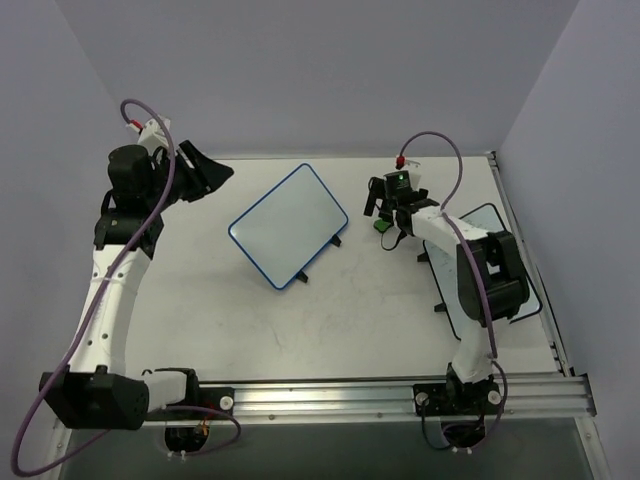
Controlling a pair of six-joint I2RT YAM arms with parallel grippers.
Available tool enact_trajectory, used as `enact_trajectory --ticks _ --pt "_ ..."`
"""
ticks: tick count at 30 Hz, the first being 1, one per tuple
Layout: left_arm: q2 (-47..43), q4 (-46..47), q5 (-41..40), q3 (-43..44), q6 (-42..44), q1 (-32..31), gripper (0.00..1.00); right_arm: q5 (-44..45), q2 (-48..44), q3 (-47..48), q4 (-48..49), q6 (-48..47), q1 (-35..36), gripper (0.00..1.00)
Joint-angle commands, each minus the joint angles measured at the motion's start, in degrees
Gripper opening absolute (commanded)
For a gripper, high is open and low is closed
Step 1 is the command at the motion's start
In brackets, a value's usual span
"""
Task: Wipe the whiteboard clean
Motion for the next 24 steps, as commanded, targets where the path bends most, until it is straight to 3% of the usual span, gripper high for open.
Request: enact_trajectory --ticks 1,12,24 --pt "-5.31 -1.02 -1.19 -1.73 4.04 -0.03 0.58 -1.99 -10.89 -3.78 1.82 0.29 0.35 1.00" --pt "-11.65 2.84 2.75 -8.41 4.31 0.59 0.64 -2.70 -40.07 -13.54 -1.42 -0.93 1.93 1.00" --pt "-14.38 3.72 3.10 -9.20 4.66 0.94 0.64 0.28 -51.69 -12.75 -9.42 -1.11 1.93 1.00"
